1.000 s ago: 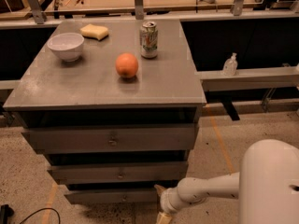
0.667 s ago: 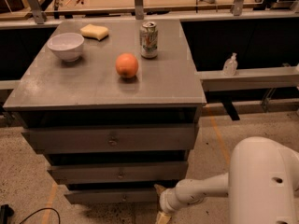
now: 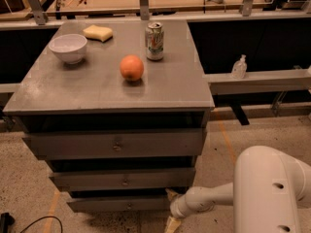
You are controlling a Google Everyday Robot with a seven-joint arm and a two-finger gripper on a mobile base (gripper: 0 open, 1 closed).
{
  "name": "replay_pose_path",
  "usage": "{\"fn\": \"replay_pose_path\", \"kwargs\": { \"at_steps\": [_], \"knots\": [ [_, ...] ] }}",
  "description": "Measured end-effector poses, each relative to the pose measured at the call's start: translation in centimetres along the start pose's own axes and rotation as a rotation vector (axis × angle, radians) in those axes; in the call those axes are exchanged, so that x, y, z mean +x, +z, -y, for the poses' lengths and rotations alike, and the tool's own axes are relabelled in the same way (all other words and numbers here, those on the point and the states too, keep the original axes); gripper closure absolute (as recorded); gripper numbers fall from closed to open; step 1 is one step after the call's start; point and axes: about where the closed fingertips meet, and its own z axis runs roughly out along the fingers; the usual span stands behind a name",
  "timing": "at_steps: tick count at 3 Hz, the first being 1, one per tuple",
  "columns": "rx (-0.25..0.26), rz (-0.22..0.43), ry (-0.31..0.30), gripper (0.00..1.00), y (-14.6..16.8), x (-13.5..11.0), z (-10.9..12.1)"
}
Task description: Open bottom drawer
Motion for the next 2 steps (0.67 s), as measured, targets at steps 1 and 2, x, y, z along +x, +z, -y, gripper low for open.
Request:
{"fn": "replay_pose_path", "kwargs": {
  "at_steps": [1,2],
  "knots": [
    [0.0,0.009,0.009,0.0,1.2,1.1,1.3],
    [-0.007,0.025,0.016,0.15,2.3,1.6,2.3]
  ]
}}
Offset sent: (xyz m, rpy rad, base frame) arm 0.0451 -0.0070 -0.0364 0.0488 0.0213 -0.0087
